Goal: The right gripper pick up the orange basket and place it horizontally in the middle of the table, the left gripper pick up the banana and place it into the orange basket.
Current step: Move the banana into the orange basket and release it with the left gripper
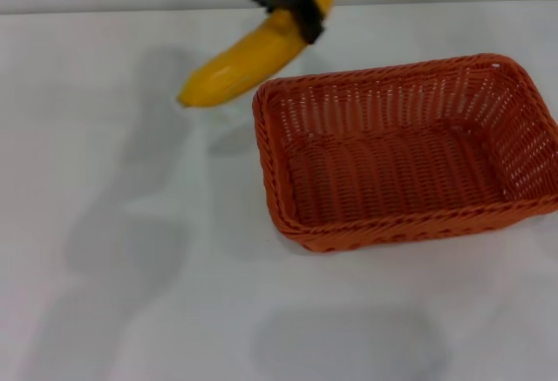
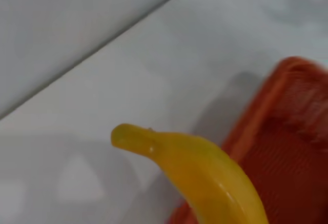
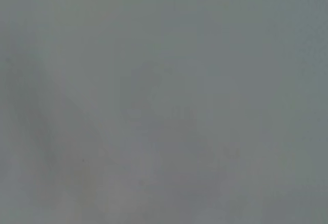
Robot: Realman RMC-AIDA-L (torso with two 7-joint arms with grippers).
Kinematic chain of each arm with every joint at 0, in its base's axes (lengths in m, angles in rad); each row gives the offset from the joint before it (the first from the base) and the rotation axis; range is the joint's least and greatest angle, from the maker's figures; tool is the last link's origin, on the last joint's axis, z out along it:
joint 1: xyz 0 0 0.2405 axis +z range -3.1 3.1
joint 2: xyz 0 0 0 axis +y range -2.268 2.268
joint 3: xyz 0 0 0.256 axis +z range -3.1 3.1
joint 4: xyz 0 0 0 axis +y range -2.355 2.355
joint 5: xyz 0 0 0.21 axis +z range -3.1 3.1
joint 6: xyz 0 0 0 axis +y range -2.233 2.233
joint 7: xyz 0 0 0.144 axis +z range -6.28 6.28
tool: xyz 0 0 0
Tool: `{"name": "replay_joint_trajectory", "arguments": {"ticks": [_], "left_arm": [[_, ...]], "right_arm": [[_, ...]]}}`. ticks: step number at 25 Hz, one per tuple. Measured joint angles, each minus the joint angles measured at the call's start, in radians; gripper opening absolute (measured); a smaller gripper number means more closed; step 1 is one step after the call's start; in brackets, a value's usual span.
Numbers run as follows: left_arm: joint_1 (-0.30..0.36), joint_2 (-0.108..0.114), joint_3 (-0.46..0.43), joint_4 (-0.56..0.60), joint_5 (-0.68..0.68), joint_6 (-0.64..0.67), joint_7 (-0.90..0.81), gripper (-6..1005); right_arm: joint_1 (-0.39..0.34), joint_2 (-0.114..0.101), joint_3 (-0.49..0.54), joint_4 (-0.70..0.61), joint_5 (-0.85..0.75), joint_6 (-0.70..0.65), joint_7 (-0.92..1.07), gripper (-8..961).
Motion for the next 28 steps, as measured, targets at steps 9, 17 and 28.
{"name": "replay_joint_trajectory", "arguments": {"ticks": [9, 17, 28], "left_arm": [[-0.094, -0.076, 0.288, 0.056, -0.124, 0.194, -0.053, 563], [-0.086, -0.08, 0.381, 0.108, -0.317, 0.233, -0.039, 586], [0.065, -0.079, 0.405, 0.011, -0.359, 0.3, 0.019, 648]], "right_arm": [[-0.003, 0.011, -0.004, 0.001, 0.01, 0.009, -0.027, 874], [-0.014, 0.01, -0.005, 0.001, 0.012, 0.019, -0.039, 875], [-0.054, 0.011, 0.007, 0.002, 0.053, 0.0, -0.058, 875]]}}
